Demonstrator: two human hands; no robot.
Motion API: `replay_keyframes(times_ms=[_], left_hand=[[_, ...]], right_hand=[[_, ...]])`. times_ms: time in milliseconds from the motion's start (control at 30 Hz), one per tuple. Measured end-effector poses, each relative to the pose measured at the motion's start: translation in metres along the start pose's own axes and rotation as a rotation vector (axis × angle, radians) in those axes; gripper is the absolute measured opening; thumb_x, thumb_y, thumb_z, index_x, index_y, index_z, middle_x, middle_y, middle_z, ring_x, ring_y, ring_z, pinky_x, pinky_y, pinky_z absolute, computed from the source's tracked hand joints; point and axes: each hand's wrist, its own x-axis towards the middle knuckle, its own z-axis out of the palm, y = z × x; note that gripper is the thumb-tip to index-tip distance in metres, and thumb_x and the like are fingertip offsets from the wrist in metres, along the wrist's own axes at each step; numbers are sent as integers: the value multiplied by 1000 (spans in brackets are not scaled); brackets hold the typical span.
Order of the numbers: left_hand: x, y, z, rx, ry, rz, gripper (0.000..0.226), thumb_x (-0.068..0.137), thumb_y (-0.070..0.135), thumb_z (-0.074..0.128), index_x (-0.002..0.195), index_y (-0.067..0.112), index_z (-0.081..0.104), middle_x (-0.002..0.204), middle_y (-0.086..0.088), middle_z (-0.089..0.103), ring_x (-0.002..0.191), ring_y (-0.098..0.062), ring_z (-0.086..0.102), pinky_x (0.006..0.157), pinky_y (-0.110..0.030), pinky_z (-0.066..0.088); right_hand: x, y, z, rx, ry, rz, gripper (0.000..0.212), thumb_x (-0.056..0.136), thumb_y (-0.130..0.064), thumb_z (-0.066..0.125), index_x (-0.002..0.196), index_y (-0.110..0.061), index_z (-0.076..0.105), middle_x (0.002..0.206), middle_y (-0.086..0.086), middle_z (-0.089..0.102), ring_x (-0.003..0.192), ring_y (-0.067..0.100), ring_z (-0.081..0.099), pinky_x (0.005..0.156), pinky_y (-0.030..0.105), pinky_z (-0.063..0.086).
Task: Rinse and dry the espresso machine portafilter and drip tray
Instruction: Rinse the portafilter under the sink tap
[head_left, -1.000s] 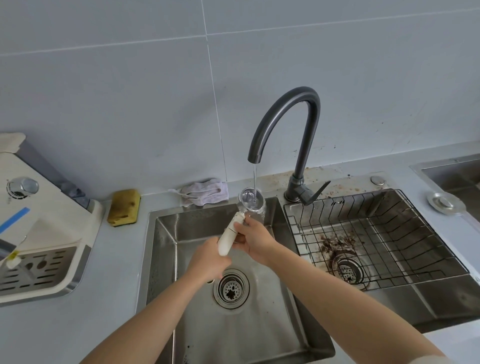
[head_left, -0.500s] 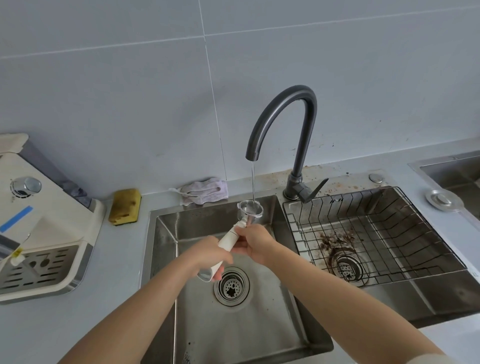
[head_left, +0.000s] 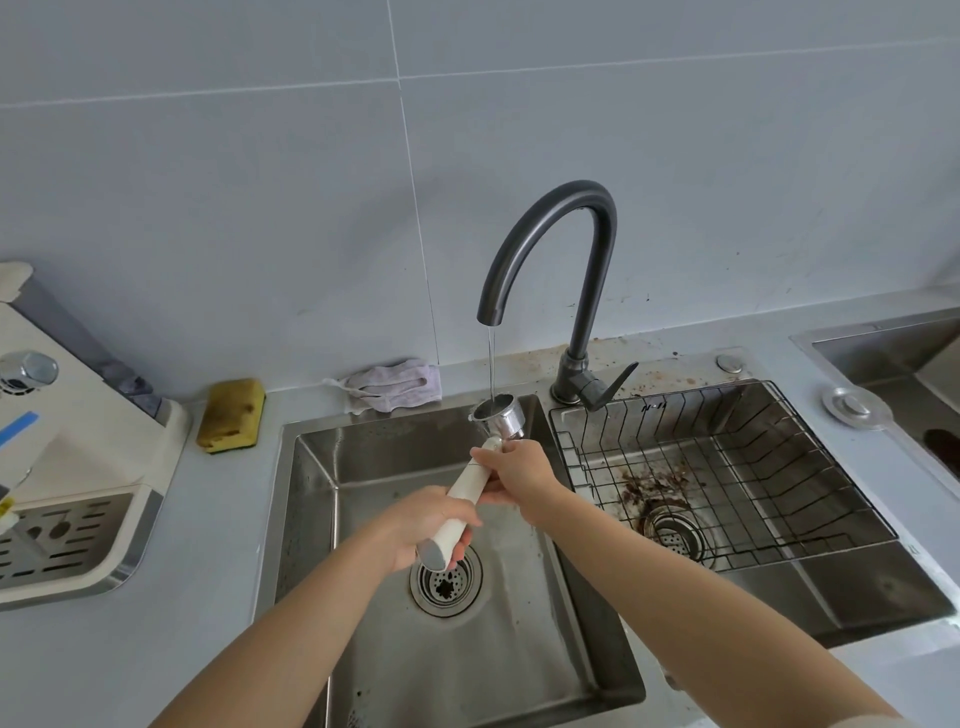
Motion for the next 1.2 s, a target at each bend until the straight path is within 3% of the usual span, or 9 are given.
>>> replay_keyframes(times_ms=[133,233,400,600,733,933,1067,1200], left_hand=[[-1,0,5,-129,-85,27,13,82,-1,54,94,4,54,55,-7,49,35,-12,45,37,-19,39],[1,-3,9,-180,-125,54,13,73,3,58,84,6,52,52,-5,51,35,-12,46,38,-19,40],[6,-11,14,-194,-169,100,41,64,9,59,103,6,46,53,-3,53,40,-14,48,43,-22,42],[11,-16,21,-245,-198,102,20,76,3,59,93,9,51,59,-4,52,45,-15,51,48,-26,46],[13,-15,26,-262,-225,113,20,70,3,60,86,11,49,61,-4,51,45,-16,51,49,-26,47],[15,-15,29,-211,-237,159,25,68,6,61,88,12,47,65,-6,49,46,-17,52,51,-27,49],[17,-18,29,-162,-198,203,24,69,7,63,88,14,49,67,-6,49,47,-17,53,53,-27,48],[18,-19,28,-100,-134,228,34,68,11,65,99,11,50,70,-5,51,49,-15,55,56,-28,48]], right_hand=[[-1,0,-5,-42,32,-43,29,85,-13,65,108,3,59,100,20,66,72,22,66,51,23,57],[-1,0,-7,-60,45,-74,32,83,-15,68,110,1,60,101,18,67,78,23,67,57,26,58],[1,3,-7,-109,76,-125,52,79,-19,72,125,-3,54,114,17,64,79,20,69,50,21,55],[-3,7,-12,-88,98,-177,65,76,-21,75,135,-15,47,126,11,57,89,22,68,69,34,60],[-9,7,-17,-60,97,-193,67,79,-17,72,139,-17,41,97,10,63,81,20,64,71,30,58],[-13,7,-22,-46,90,-216,72,81,-15,69,143,-16,33,105,20,63,88,23,64,76,30,57],[-13,9,-21,-51,60,-230,68,82,-14,68,142,-20,37,87,20,61,79,19,62,76,31,56],[-12,10,-19,-29,40,-242,66,83,-11,66,141,-24,38,80,15,62,82,21,64,86,40,55]])
